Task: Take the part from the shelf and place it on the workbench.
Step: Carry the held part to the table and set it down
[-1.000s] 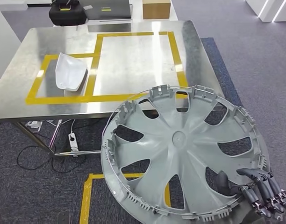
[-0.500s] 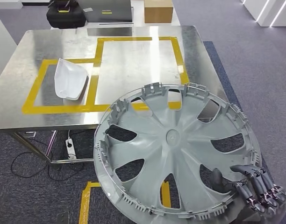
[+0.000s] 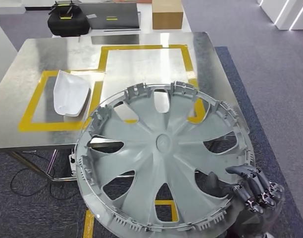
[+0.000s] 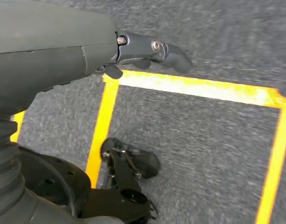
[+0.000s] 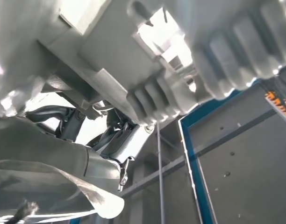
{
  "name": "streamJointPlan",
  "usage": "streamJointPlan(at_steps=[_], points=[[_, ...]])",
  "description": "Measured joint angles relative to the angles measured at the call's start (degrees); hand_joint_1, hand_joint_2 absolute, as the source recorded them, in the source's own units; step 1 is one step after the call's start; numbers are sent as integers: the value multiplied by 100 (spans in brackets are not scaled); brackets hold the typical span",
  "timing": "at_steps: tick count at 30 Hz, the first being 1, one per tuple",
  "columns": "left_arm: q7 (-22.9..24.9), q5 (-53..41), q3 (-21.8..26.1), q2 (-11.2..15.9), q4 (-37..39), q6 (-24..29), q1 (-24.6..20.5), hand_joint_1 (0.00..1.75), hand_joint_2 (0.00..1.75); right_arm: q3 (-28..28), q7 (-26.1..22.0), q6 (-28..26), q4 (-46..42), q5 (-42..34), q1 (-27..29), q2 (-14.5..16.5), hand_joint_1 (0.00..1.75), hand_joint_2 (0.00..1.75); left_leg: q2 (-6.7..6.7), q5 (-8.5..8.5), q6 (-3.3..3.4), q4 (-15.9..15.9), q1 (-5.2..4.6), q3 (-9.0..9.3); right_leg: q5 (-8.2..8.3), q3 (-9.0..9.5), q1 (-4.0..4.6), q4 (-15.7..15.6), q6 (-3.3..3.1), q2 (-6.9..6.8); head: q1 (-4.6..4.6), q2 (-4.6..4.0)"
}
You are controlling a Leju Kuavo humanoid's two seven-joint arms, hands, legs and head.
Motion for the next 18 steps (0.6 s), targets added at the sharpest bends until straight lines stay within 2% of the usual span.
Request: streamJointPlan(at_steps=[1, 2, 4, 5, 6, 7, 8, 9, 11, 12, 15, 16, 18], points=[[-3, -22, -1, 2, 0, -6, -13, 0, 175, 61, -3, 0, 86, -39, -94, -13, 175, 175, 1, -79, -31, 146, 9, -61, 8, 78, -19, -34, -12, -5, -13, 0], [-5, -43, -3, 4, 0, -11, -23, 0, 175, 123, -8, 0, 179, -82, -191, -28, 175, 175, 2, -210, -65, 403, 24, -205, -5, 115, -30, -55, -24, -15, -27, 0], [-4, -90, -7, 8, 0, -28, -27, 0, 175, 242, -13, 1, 374, -168, -369, -59, 175, 175, 2, -483, -126, 1021, 59, -622, -42, 149, -36, -61, -42, -11, -46, -1], [0, -111, -9, 9, 0, -34, -21, 0, 175, 300, -14, 1, 478, -204, -450, -75, 175, 175, 3, -520, -154, 1205, 77, -791, -64, 168, -38, -60, -40, -5, -49, -1], [15, -147, -14, 10, 0, -42, -17, 0, 175, 355, -13, 2, 595, -231, -530, -90, 175, 175, 3, -420, -181, 1191, 93, -867, -86, 195, -42, -59, -31, 3, -47, -1], [36, -186, -22, 10, 0, -49, -17, 0, 175, 412, -13, 2, 722, -252, -618, -105, 175, 175, 5, -192, -202, 974, 109, -850, -112, 232, -49, -59, -16, 9, -48, -1], [59, -228, -35, 12, 0, -53, -23, 0, 175, 472, -12, 2, 863, -275, -717, -120, 175, 175, 9, 100, -217, 625, 124, -772, -143, 275, -57, -58, 3, 13, -47, -1], [85, -274, -57, 8, 2, -60, -35, 0, 175, 535, -12, 2, 1022, -302, -831, -132, 175, 175, 15, 301, -217, 310, 121, -692, -169, 314, -61, -58, 27, 15, -47, -1], [109, -337, -112, -1, 7, -70, -68, 0, 175, 656, -11, 3, 1342, -365, -1094, -146, 175, 175, 35, 440, -152, -62, 96, -623, -211, 323, -58, -51, 96, 19, -57, 0], [117, -359, -135, -8, 9, -75, -83, 0, 175, 711, -10, 3, 1503, -388, -1228, -150, 175, 175, 40, 410, -100, -76, 74, -633, -225, 309, -53, -56, 138, 18, -57, 0], [136, -467, -190, -24, 9, -93, -131, 0, 175, 865, 73, 2, 2007, -422, -1674, -155, 175, 175, 39, 477, 41, -124, 78, -611, -301, 290, -60, -44, 244, 2, -45, 0], [145, -524, -221, -32, 9, -104, -161, 0, 175, 923, 144, 2, 2188, -437, -1843, -156, 175, 175, 38, 486, 73, -143, 88, -600, -383, 228, -63, 90, 265, 0, -39, 0], [181, -647, -276, -48, 9, -127, -224, 0, 175, 1040, 320, 3, 2554, -479, -2183, -156, 175, 175, 39, 482, 119, -156, 85, -590, -672, -130, -67, 745, 292, -3, -27, -1]])
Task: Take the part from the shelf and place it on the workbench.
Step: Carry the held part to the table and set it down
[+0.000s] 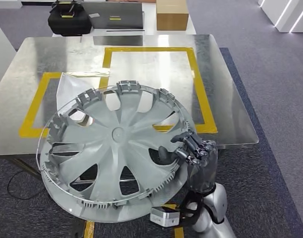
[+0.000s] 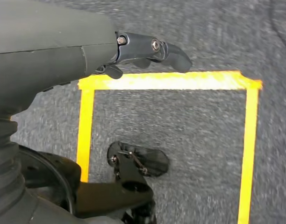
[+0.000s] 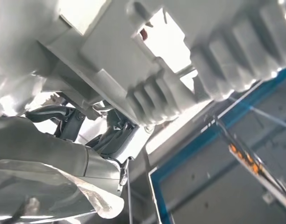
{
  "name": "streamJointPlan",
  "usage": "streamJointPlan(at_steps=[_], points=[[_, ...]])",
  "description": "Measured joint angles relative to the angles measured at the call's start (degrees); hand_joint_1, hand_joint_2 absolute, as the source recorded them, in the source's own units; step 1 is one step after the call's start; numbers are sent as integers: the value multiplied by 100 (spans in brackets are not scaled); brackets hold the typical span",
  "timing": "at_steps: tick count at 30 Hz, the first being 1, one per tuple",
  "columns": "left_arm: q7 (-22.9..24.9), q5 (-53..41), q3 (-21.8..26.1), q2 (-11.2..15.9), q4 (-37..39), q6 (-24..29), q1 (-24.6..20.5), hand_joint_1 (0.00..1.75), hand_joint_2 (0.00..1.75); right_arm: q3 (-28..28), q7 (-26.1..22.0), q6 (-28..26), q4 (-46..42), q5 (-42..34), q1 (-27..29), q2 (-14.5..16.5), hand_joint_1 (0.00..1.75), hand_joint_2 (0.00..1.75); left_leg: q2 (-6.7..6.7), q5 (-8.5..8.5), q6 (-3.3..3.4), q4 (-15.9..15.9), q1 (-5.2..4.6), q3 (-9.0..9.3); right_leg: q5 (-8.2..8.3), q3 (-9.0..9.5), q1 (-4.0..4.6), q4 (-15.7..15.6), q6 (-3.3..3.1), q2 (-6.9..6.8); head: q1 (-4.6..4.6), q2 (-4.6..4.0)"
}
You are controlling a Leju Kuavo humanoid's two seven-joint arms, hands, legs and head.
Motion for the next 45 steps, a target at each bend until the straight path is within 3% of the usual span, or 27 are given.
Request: streamJointPlan(at_steps=[2, 3, 4, 6, 8, 11, 13, 16, 17, 18, 19, 21, 23, 27, 29, 32, 33, 34, 35, 37, 39, 43, 45], points=[[67, -122, -39, -14, 0, -21, -41, 0, 175, 122, 198, 1, 444, -41, -368, -1, 175, 175, 2, -14, 24, 3, -20, 2, -187, -451, 3, 733, 0, 0, 4, 0], [98, -177, -65, -21, 0, -30, -57, 0, 175, 182, 297, 2, 692, -61, -557, -1, 175, 175, 0, -21, 34, 4, -32, 8, -125, -573, 6, 850, -13, 0, 4, 0], [132, -233, -101, -30, 0, -42, -76, 0, 175, 235, 398, 3, 943, -76, -755, -1, 175, 175, -9, -29, 40, 5, -42, 20, 52, -584, 12, 736, -38, 1, 6, 0], [189, -354, -180, -62, 0, -70, -124, 0, 175, 314, 636, 2, 1474, -58, -1161, 3, 175, 175, -34, -46, 36, 2, -54, 51, 531, -341, 42, 25, -122, 1, 4, 0], [255, -473, -263, -94, 0, -104, -180, 0, 175, 349, 842, -1, 2066, 35, -1600, 26, 175, 175, -51, -47, -1, 5, -67, 40, 766, -88, 77, -572, -190, 1, 3, 0], [327, -606, -369, -134, 0, -140, -226, 0, 175, 222, 963, -4, 2870, 220, -2134, 93, 175, 175, -48, -23, -88, -12, -63, -2, 769, -10, 89, -762, -229, 15, 9, 0], [356, -688, -427, -146, 0, -151, -246, 0, 175, -10, 1070, -5, 3354, 401, -2431, 143, 175, 175, -42, -109, -153, 105, -62, -60, 800, 20, 60, -820, -271, 7, -3, 0], [403, -796, -473, -143, 0, -168, -268, 0, 175, -497, 1343, -7, 4006, 822, -2875, 189, 175, 175, -35, -539, -240, 1043, -36, -512, 810, 46, 43, -849, -314, -9, -26, 0], [419, -826, -486, -141, 0, -179, -268, 0, 175, -674, 1467, -7, 4202, 969, -3006, 192, 175, 175, -35, -642, -261, 1381, -25, -689, 807, 49, 43, -848, -317, -9, -24, 0], [434, -856, -505, -140, 0, -191, -265, 0, 175, -842, 1596, -7, 4376, 1107, -3122, 192, 175, 175, -35, -635, -274, 1546, -15, -790, 801, 54, 42, -846, -316, -7, -24, 0], [449, -885, -529, -138, 0, -202, -265, 0, 175, -1008, 1727, -8, 4527, 1245, -3226, 190, 175, 175, -34, -515, -283, 1496, -3, -794, 792, 62, 40, -842, -312, -1, -24, 0], [473, -948, -568, -135, 0, -222, -271, 0, 175, -1351, 2012, -10, 4767, 1592, -3398, 187, 175, 175, -31, -74, -282, 844, 23, -540, 757, 87, 35, -825, -286, 17, -24, 0], [489, -1008, -585, -143, 1, -237, -284, 0, 175, -1698, 2261, -13, 4934, 1917, -3560, 178, 175, 175, -33, 155, -246, 225, 21, -274, 723, 72, 51, -791, -232, 36, -27, 0], [524, -1101, -611, -163, 2, -255, -295, 0, 175, -2311, 2610, -19, 5170, 2327, -3786, 132, 175, 175, -47, 102, -110, 21, -3, -184, 688, 26, 48, -774, -113, 39, -19, 0], [530, -1140, -616, -180, 2, -265, -319, 0, 175, -2513, 2724, -20, 5295, 2441, -3867, 107, 175, 175, -42, 101, -35, -16, 11, -146, 527, -118, 41, -506, -61, 34, -5, 0], [536, -1185, -626, -199, 2, -308, -355, 0, 175, -2725, 2865, -15, 5590, 2554, -3947, 67, 44, 44, -36, 79, 27, -22, 12, -124, 146, -718, 38, 565, -26, 29, 9, 0], [539, -1204, -630, -201, 2, -333, -356, 0, 175, -2761, 2908, 2, 5709, 2596, -3956, 56, 0, 0, -36, 69, 35, -21, 12, -114, 138, -868, 36, 784, -21, 29, 9, 0], [543, -1233, -640, -201, 2, -363, -356, 0, 175, -2783, 2946, 40, 5844, 2644, -3979, 45, 0, 0, -37, 57, 36, -19, 12, -99, 243, -917, 34, 786, -22, 27, 11, 0], [544, -1267, -659, -203, 2, -390, -358, 0, 175, -2794, 2984, 116, 6004, 2699, -4018, 38, 0, 0, -39, 41, 29, -15, 12, -78, 443, -855, 30, 568, -28, 24, 10, 0], [547, -1325, -703, -211, 2, -421, -375, 0, 175, -2797, 3038, 379, 6321, 2792, -4114, 36, 0, 0, -40, -1, -13, -4, 3, -42, 846, -527, 29, -181, -41, 14, 10, 0], [564, -1349, -721, -219, 2, -420, -397, 0, 175, -2781, 3059, 714, 6570, 2866, -4170, 45, 0, 0, -41, -27, -67, 13, -18, -38, 953, -283, 38, -649, -74, 16, 4, 1], [577, -1355, -722, -223, 2, -393, -400, 0, 0, -2679, 3050, 1295, 6890, 2971, -4183, 74, 0, 0, -40, -93, -165, 67, -25, -60, 907, -226, 26, -715, -188, 23, 5, 0], [577, -1358, -722, -221, 2, -384, -403, 0, 0, -2618, 3001, 1527, 6971, 2996, -4202, 99, 0, 0, -34, -349, -213, 499, -22, -248, 903, -207, 11, -725, -247, 18, -6, 0]])
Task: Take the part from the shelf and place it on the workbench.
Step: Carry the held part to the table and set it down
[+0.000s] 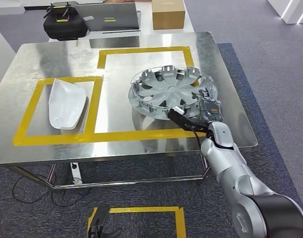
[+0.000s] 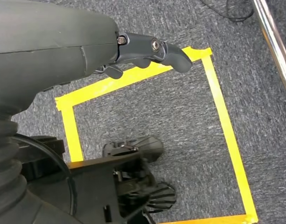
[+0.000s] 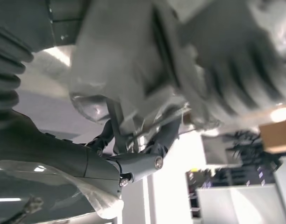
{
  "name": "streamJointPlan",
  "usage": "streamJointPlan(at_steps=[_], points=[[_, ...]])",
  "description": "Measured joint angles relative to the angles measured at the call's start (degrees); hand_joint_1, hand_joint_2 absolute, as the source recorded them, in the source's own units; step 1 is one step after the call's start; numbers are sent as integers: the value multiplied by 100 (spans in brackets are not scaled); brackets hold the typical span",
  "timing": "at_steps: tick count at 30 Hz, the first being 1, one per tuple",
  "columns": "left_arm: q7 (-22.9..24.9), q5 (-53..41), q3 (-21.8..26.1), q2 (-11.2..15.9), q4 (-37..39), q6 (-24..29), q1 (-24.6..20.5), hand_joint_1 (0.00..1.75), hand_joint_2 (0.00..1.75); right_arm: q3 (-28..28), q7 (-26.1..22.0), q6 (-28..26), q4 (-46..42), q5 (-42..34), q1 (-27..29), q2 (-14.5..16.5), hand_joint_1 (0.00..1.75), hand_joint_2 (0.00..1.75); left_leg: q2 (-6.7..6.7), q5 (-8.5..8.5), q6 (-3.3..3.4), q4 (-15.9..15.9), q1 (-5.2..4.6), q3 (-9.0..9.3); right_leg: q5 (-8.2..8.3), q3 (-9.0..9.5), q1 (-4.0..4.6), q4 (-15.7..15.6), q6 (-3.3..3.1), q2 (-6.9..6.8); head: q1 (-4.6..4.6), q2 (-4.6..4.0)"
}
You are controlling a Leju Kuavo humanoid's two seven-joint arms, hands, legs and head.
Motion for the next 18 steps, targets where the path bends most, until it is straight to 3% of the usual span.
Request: streamJointPlan(at_steps=[2, 3, 4, 5, 7, 9, 12, 14, 18], points=[[-1, -1, 0, 4, 0, -1, 4, 0, 0, 68, -84, 254, 77, 26, -14, 33, 0, 0, 0, -320, -19, 763, 0, -355, -14, 13, 10, 1, -36, 4, -7, 0], [-2, -2, 1, 6, 0, -3, 8, 0, 0, 107, -125, 380, 116, 44, -15, 52, 0, 0, 0, -385, -17, 1041, -1, -496, -21, 25, 18, 2, -46, 8, -7, 0], [-6, -2, 1, 8, 0, -7, 10, 0, 0, 147, -162, 499, 148, 61, -16, 70, 0, 0, 0, -337, -6, 1118, -2, -549, -29, 40, 27, 3, -54, 12, -7, 0], [-11, -3, 2, 10, 0, -10, 11, 0, 0, 186, -194, 598, 174, 75, -21, 86, 0, 0, 0, -184, 14, 975, -5, -500, -40, 61, 36, 3, -59, 16, -7, 0], [-27, -5, 2, 16, 0, -19, 8, 0, 0, 269, -254, 765, 208, 96, -52, 133, 0, 0, 0, 243, 91, 256, -26, -188, -66, 111, 51, 1, -58, 24, -5, 0], [-42, -5, 2, 21, 0, -29, -1, 0, 0, 354, -309, 903, 237, 118, -116, 184, 0, 0, 0, 444, 158, -332, -55, 75, -84, 118, 70, 7, -31, 38, -3, 0], [-56, -4, 7, 27, 0, -45, -5, 0, 0, 482, -385, 1068, 261, 168, -189, 255, 0, 0, 1, 420, 191, -526, -61, 148, -80, 79, 71, -10, 49, 42, -7, 0], [-66, -3, 12, 25, 0, -56, -6, 0, 0, 581, -431, 1182, 266, 228, -234, 285, 0, 0, 5, 452, 227, -595, -27, 188, -193, -3, 69, 127, 114, 35, 7, 0], [-88, 0, 20, 26, 0, -70, -2, 0, 0, 834, -532, 1407, 297, 338, -326, 308, 0, 0, 8, 465, 261, -621, -7, 214, -706, -616, 32, 1361, 215, 22, 34, 0]])
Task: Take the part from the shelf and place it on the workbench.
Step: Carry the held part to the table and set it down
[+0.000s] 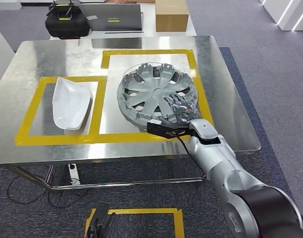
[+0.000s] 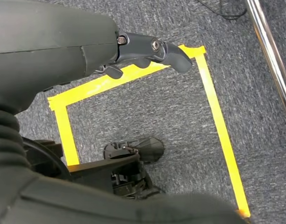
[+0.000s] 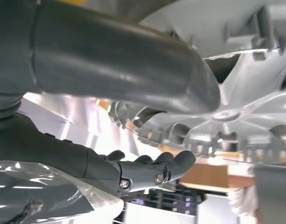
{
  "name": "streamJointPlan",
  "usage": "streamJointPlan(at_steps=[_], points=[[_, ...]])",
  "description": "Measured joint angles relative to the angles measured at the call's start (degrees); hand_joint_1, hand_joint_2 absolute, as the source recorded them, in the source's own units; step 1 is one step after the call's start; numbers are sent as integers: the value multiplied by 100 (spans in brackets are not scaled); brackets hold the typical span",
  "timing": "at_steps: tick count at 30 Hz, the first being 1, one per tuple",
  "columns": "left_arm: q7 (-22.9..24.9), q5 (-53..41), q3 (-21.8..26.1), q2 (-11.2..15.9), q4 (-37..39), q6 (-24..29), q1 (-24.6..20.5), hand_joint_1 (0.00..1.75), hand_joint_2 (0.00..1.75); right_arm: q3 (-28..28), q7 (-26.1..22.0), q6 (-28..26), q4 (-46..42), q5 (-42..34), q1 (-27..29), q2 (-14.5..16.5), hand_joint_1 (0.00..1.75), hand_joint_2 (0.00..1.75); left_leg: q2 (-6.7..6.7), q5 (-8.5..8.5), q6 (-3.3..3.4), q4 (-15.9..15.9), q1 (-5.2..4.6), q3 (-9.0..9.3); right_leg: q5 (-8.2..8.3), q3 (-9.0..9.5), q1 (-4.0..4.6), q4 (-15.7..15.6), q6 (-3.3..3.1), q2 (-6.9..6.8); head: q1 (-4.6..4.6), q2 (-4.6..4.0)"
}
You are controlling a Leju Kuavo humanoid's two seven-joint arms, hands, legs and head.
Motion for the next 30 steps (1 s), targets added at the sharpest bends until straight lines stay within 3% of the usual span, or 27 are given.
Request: streamJointPlan(at_steps=[1, 2, 5, 7, 9, 11, 14, 16, 17, 18, 21, 24, 26, 28, 30], points=[[-4, 3, 3, 3, 0, 1, 5, 0, 0, 54, -36, 21, 7, 7, -2, 2, 0, 0, -4, -2, 0, 2, 1, 1, 13, -80, -8, 124, 12, -5, 1, 0], [-8, 7, 6, 5, 0, 1, 10, 0, 0, 106, -75, 23, 10, 12, -7, 5, 0, 0, -9, -6, -5, 5, 3, 4, 130, -56, -14, 32, 16, -11, 2, 0], [-16, 29, 16, 7, 0, 1, 13, 0, 0, 224, -192, -62, -5, -57, -50, 27, 0, 0, -19, -39, -62, 30, 1, 10, 632, 436, -19, -1002, 2, -27, 3, 0], [-29, 56, 32, 14, 0, 1, 18, 0, 0, 262, -281, -187, -31, -174, -67, 52, 0, 0, -18, -48, -122, 45, -17, -3, 697, 641, -5, -1365, -51, -21, -5, 0], [-61, 103, 75, 23, 0, 3, 35, 0, 0, 273, -435, -390, -83, -399, -41, 67, 0, 0, -16, -41, -176, 38, -16, -6, 693, 670, 6, -1397, -132, -8, -11, 0], [-109, 159, 138, 32, 0, 24, 50, 0, 0, 265, -770, -730, -221, -886, 35, 72, 0, 0, -10, -141, -234, 156, -4, -52, 704, 688, -5, -1417, -203, -8, -21, 0], [-167, 233, 232, 58, 0, 94, 93, 0, 0, 224, -1449, -1174, -735, -2140, 374, 82, 0, 0, -4, -605, -297, 1063, 6, -434, 690, 736, -8, -1427, -278, -25, -44, 0], [-191, 265, 314, 81, 0, 141, 166, 0, 0, 224, -1752, -1267, -1325, -3085, 840, 81, 0, 0, -3, -756, -299, 1566, 7, -657, 680, 766, 4, -1424, -297, -33, -44, 0], [-203, 279, 360, 94, 0, 163, 203, 0, 0, 249, -1848, -1281, -1709, -3595, 1116, 76, 0, 0, -3, -695, -288, 1550, 6, -647, 679, 775, 9, -1422, -300, -32, -43, 0], [-217, 292, 400, 108, 0, 183, 234, 0, 0, 290, -1920, -1283, -2120, -4095, 1405, 69, 0, 0, -4, -542, -267, 1315, 5, -533, 679, 781, 12, -1421, -299, -28, -43, 0], [-284, 330, 518, 153, 0, 214, 281, 0, 0, 505, -2075, -1256, -3424, -5325, 2230, 22, 0, 0, -13, -113, -175, 283, -24, -22, 672, 767, 31, -1411, -276, -6, -42, 0], [-349, 376, 633, 184, 0, 241, 340, 0, 0, 731, -2210, -1204, -4545, -6064, 3042, -60, 0, 0, -27, -94, -129, 49, -48, 76, 686, 751, 37, -1413, -197, -7, -36, 0], [-401, 418, 708, 198, 0, 258, 393, 0, 0, 841, -2346, -1178, -5143, -6397, 3553, -110, 0, 0, -15, -45, -70, 0, -25, 80, 571, 715, 32, -1348, -135, -3, -32, 0], [-462, 458, 781, 204, 0, 271, 428, 0, 0, 919, -2505, -1173, -5651, -6659, 4045, -158, 0, 0, 0, 16, -7, -42, -1, 62, 172, 573, 20, -922, -86, 3, -14, 0], [-517, 512, 853, 213, 0, 280, 465, 0, 0, 981, -2633, -1182, -6051, -6837, 4514, -202, 0, 0, 3, 64, 14, -41, -3, 2, -282, 387, 7, -224, -49, 0, -2, 0]])
